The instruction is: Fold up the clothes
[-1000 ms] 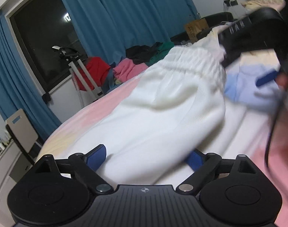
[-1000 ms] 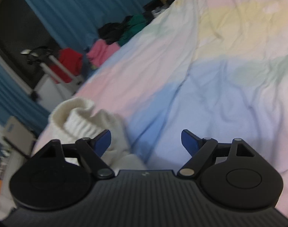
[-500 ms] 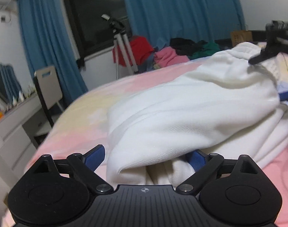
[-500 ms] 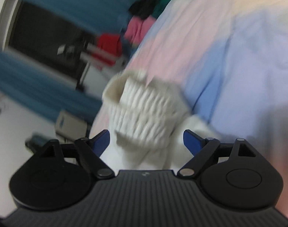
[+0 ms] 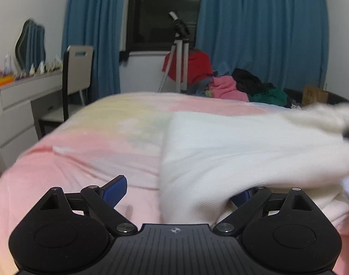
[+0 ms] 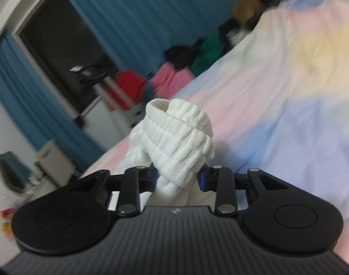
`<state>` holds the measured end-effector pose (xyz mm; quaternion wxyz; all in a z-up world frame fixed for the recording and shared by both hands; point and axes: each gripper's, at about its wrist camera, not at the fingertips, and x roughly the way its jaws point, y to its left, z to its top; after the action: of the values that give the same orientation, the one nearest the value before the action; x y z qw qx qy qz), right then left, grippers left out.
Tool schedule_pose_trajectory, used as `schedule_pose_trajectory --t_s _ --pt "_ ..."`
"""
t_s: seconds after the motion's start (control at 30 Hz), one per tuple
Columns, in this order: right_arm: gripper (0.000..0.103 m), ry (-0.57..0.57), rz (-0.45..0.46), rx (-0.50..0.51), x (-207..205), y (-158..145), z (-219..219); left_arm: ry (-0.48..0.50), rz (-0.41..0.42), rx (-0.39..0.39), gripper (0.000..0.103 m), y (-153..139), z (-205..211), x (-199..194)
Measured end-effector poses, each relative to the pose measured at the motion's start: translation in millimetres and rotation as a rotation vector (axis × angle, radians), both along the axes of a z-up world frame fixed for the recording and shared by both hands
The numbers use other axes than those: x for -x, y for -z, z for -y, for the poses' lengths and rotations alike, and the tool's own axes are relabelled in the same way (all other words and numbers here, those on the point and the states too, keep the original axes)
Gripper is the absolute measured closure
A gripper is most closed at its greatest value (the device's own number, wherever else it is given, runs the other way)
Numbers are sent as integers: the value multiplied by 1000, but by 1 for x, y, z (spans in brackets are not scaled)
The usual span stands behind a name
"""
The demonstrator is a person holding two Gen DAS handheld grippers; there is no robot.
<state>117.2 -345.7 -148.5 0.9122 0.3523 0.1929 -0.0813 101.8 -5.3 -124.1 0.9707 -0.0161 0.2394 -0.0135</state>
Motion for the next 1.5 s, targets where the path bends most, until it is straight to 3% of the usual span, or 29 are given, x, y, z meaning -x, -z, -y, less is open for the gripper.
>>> schedule_pose_trajectory --t_s 0.1,0.17,0.33,0.6,0.7,0.87,0.93,1.07,1.2,1.27,1.33,1.37,1.43,1.5 --pt "64 21 -122 -132 -7 26 21 -27 -39 21 5 4 -5 -8" --pt "60 17 -149 -190 -9 35 26 -47 -71 67 4 7 -13 -12" --pt "22 -25 -194 -238 -17 46 26 -100 -117 160 3 11 -33 -19" --pt "12 -112 -250 -241 -24 58 14 -147 -135 244 3 8 -58 -23" --pt "12 -172 -186 -344 -25 61 11 -181 -153 302 3 10 -72 -25" --pt "12 -237 -39 -333 -12 41 4 -263 -176 399 4 15 -97 -28" --pt "12 -246 -62 -302 -15 41 0 -263 -182 414 4 15 -100 -28" --pt "12 -230 -206 -241 -26 58 -10 -237 -161 336 8 11 -88 -25" --pt "12 -228 -211 -198 -27 53 -19 -196 -124 253 14 2 -76 -19" --pt "13 -236 -217 -135 -27 49 -25 -187 -128 251 14 1 -75 -18" --pt "30 -235 -222 -89 -25 45 -29 -172 -139 263 14 1 -75 -17" --pt "35 -225 -223 -87 -23 44 -28 -153 -150 276 14 -1 -76 -16" --pt "53 -196 -200 -124 -20 39 -21 -106 -181 301 14 -5 -77 -11" --pt "60 -161 -176 -155 -16 35 -13 -50 -217 327 14 -11 -79 -6"
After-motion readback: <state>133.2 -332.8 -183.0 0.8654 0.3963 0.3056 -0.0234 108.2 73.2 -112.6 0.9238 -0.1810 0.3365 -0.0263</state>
